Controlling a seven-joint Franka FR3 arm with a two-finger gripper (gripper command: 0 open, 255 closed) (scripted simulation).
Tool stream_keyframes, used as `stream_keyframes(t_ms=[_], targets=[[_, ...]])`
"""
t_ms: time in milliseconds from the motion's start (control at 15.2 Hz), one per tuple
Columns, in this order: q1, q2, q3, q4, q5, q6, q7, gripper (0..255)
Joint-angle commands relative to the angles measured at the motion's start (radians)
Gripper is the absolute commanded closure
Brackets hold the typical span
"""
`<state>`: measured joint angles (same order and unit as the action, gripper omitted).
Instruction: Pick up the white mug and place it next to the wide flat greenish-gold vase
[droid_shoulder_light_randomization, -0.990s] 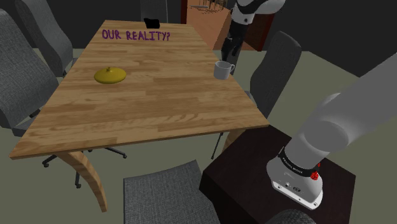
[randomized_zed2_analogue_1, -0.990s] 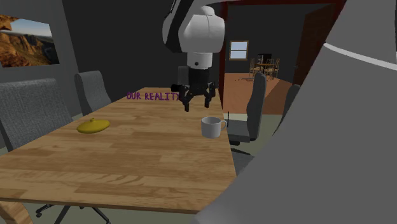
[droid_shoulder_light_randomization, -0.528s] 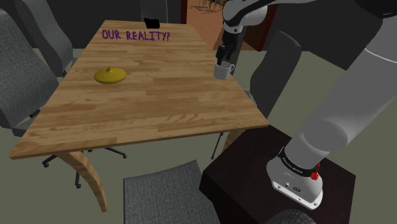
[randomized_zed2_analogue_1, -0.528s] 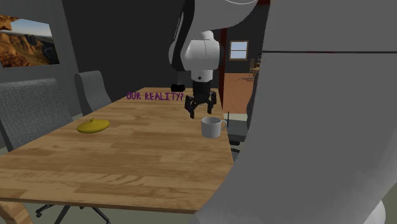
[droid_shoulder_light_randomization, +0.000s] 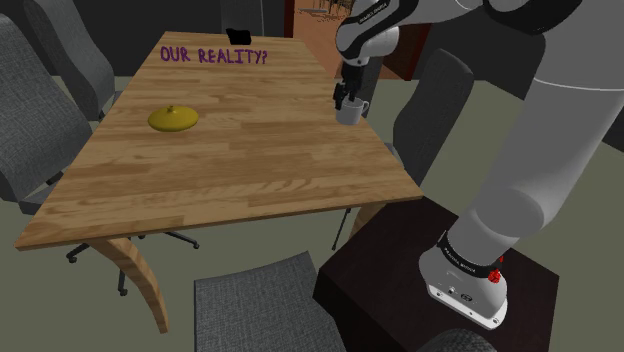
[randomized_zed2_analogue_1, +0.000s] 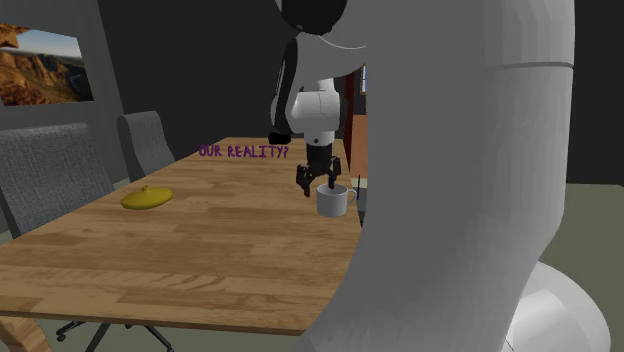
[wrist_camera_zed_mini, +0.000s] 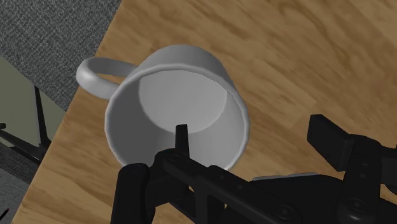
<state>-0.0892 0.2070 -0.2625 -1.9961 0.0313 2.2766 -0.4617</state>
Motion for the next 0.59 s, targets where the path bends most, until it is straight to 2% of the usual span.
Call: stream_keyframes(t_ms=[0,264,528], targets=[[-0.003,0.019,0.001,-0.004,0.006,0.023,-0.006,0],[-0.007,0.050,0.004,-0.015,0.017,0.064,-0.014,0],[-0.007,0.050,0.004,-0.015,0.017,0.063,-0.014,0]])
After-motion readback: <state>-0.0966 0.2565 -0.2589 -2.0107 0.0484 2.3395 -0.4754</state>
